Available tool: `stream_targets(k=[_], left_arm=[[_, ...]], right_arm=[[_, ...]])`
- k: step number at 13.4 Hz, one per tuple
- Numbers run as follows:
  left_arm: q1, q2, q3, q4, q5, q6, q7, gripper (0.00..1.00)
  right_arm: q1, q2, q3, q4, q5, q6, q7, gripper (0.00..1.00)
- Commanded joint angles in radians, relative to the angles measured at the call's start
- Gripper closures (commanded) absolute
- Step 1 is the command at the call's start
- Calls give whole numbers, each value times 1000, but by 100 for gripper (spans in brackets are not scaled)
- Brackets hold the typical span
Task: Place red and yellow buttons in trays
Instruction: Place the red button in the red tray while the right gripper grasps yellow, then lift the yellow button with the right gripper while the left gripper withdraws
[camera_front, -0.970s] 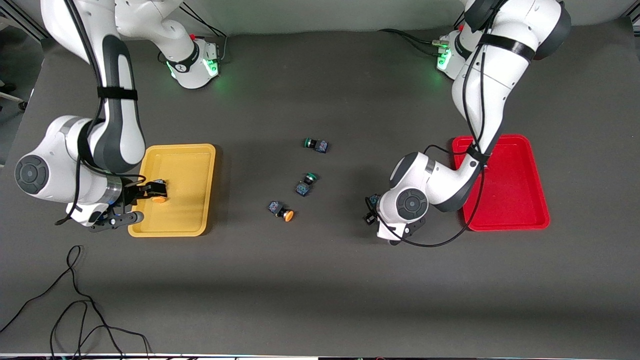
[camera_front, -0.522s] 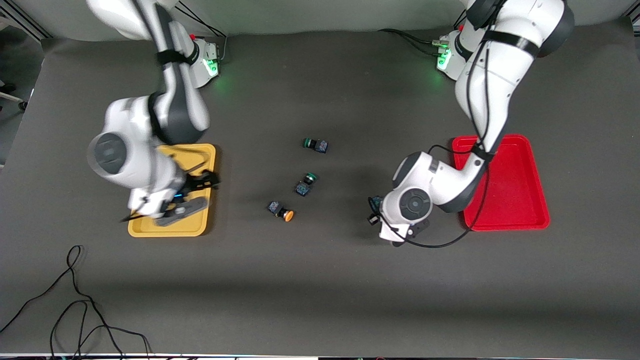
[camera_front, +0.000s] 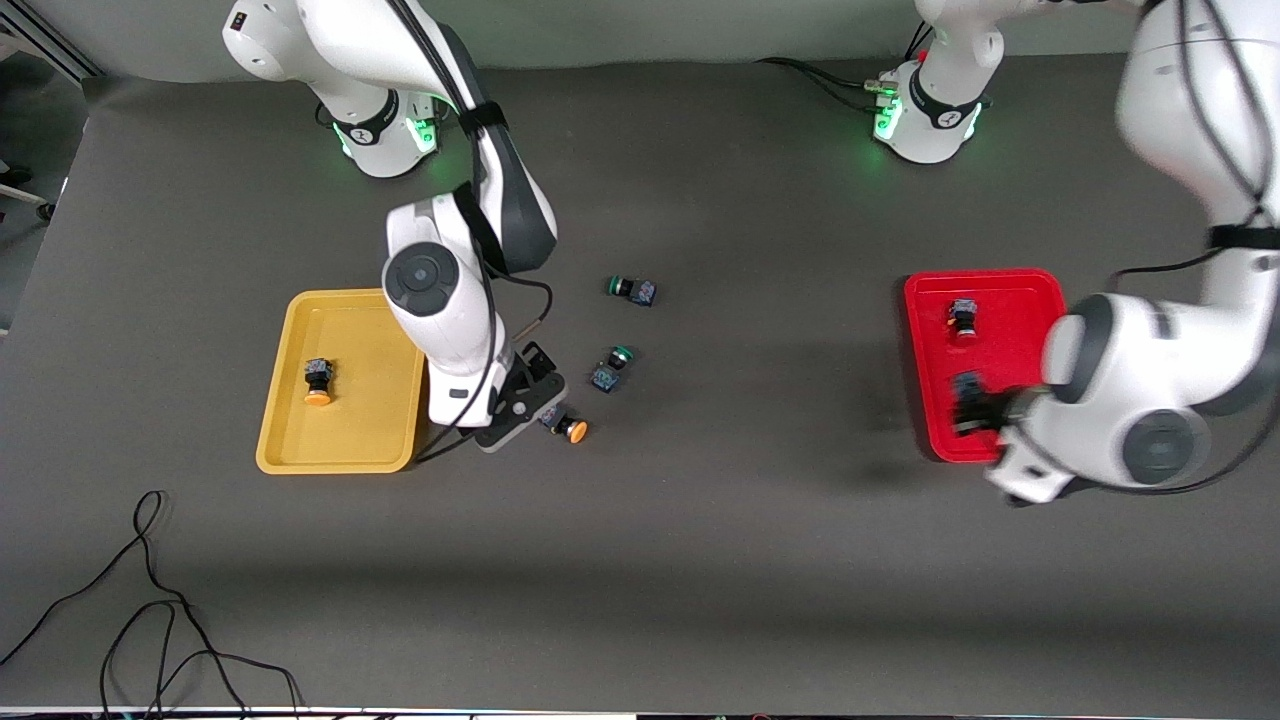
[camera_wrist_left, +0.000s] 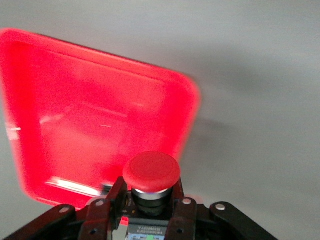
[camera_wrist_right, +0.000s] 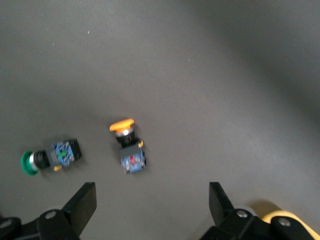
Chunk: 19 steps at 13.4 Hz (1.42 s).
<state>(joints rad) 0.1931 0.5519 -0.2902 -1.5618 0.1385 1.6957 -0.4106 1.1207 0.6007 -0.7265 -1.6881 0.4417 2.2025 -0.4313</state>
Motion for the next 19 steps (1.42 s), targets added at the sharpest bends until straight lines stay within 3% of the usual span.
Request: stream_targets(k=[1, 3, 7, 8, 10, 11, 12, 14, 15, 17, 19], left_arm=[[74, -72, -9, -168, 67, 45, 94, 100], [118, -73, -9, -248, 127, 135, 114, 100], [163, -80, -7, -421, 145, 372, 145, 100], [163, -75, -7, -429, 147, 392, 145, 90], [163, -79, -9, -419, 147, 386, 147, 18], [161, -104, -10, -400, 147, 359, 153, 1], [160, -131, -12, -367, 145, 311, 179, 0], [158, -167, -20, -252, 127, 187, 260, 0], [154, -182, -21, -186, 110, 135, 283, 0], [149, -205, -21, -72, 63, 29, 318, 0], [155, -260, -21, -31, 1, -25, 416, 0]], right_arm=[[-18, 103, 2, 22, 130, 72, -81, 0], [-16, 166, 15, 24, 227, 120, -116, 0], [-16, 229, 74, 5, 305, 212, -121, 0], [-15, 240, 88, 4, 321, 224, -121, 0], [-15, 245, 96, -13, 324, 249, -121, 0], [-15, 245, 96, -16, 324, 250, -121, 0], [-16, 245, 98, -18, 324, 250, -121, 17], [-15, 245, 98, -19, 324, 249, -113, 67], [-15, 243, 99, -21, 324, 247, -109, 79], [-15, 228, 98, -16, 324, 238, -77, 79], [-13, 197, 85, -1, 315, 147, 7, 80]])
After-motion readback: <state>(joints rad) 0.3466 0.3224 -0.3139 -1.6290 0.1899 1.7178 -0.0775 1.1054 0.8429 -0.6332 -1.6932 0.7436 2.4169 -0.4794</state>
